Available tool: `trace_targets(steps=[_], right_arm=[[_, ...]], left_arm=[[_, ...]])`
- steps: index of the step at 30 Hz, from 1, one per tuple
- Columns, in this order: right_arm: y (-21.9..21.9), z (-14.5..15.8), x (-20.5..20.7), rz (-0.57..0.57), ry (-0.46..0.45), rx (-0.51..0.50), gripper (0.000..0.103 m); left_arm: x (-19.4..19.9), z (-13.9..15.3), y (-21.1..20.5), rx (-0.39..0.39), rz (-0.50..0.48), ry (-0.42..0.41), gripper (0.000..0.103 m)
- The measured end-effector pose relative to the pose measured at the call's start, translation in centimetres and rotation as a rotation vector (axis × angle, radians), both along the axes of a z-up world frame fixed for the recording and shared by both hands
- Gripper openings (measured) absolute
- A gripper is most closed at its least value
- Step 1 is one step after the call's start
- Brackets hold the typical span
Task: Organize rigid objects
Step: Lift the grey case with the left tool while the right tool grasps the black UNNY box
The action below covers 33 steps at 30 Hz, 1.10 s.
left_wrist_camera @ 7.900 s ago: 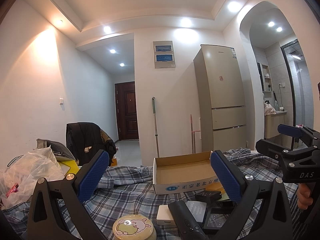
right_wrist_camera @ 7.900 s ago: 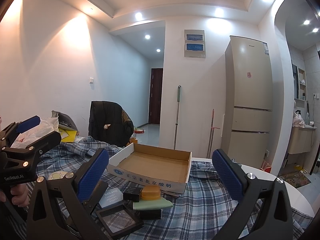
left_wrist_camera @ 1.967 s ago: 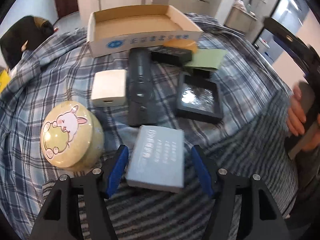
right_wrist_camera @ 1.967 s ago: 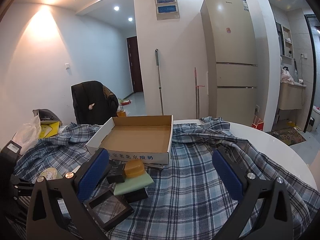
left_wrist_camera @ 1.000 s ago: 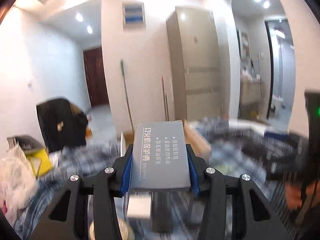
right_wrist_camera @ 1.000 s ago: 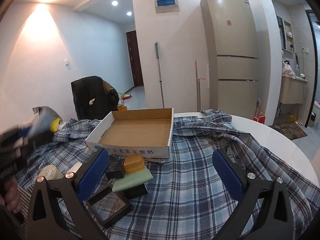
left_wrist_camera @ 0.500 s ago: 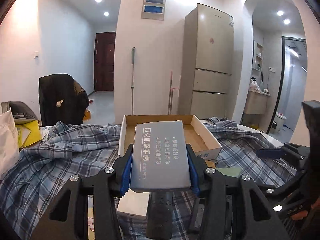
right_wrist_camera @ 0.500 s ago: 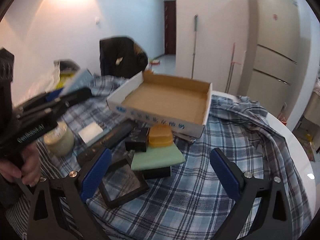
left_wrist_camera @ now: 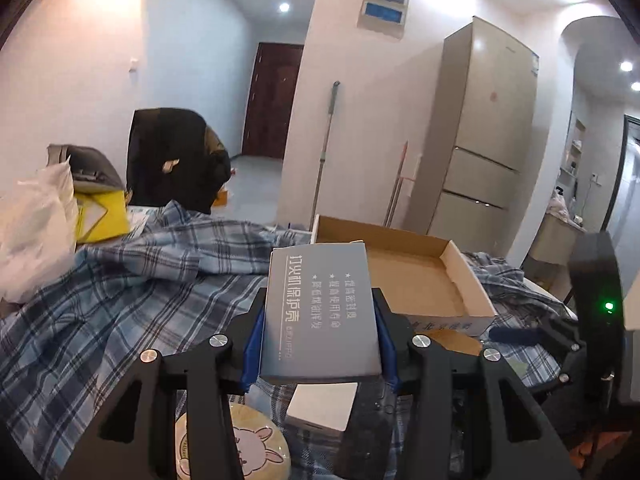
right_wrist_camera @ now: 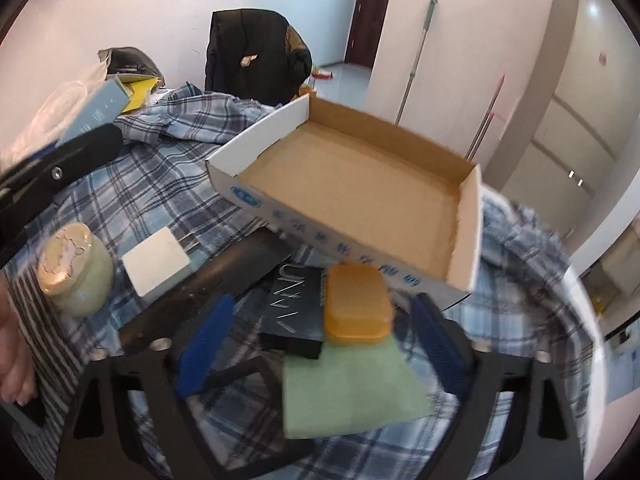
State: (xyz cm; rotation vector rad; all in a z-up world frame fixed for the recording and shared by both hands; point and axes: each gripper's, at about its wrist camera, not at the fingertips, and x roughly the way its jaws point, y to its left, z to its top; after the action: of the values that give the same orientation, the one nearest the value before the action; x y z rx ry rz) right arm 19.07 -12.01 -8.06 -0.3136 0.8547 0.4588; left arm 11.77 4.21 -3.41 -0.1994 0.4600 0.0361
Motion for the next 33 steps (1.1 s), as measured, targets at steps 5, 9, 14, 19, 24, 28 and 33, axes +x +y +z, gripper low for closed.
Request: trace_targets(steps=[5,9,14,19,24,28,33], right_arm=[[-0.1,-1.4,-0.1,-0.025,0.037,0.0,0.057],[0.3,-2.1,0.4,-0.037,0.053,-0.007,0.033],[-0.1,-2.0,0.0,-0.055,0.042,0.018,0.032],[-1.4,-1.0,-2.1,-0.054,0.067,0.033,0.032],[-2.3,-1.0,-4.0,-0.042,0.037,0.037,0.033],[-1.9,-0.9,-3.1,-0.044,0.025,0.08,0.044],[-0.9,-2.0,-1.3,-0.048,0.074,0.083,0.051]], left_arm=[[-0.2,0.0,-0.4,0.009,-0.015,-0.004,0.049],[-0.3,0.1,-0.6,0.012,-0.019,-0.01,0.049],[-0.3,0.2,-0.5,-0.005,-0.015,0.0,0.049],[-0.4,0.2,-0.5,0.0,-0.016,-0.005,0.049],[-0.4,0.3,-0.6,0.003,-0.016,-0.008,0.049],[-0.5,0.4,-0.6,0.002,-0.017,-0.01,0.049],[-0.3,0.5,-0.7,0.001,-0.025,-0.006,0.049]])
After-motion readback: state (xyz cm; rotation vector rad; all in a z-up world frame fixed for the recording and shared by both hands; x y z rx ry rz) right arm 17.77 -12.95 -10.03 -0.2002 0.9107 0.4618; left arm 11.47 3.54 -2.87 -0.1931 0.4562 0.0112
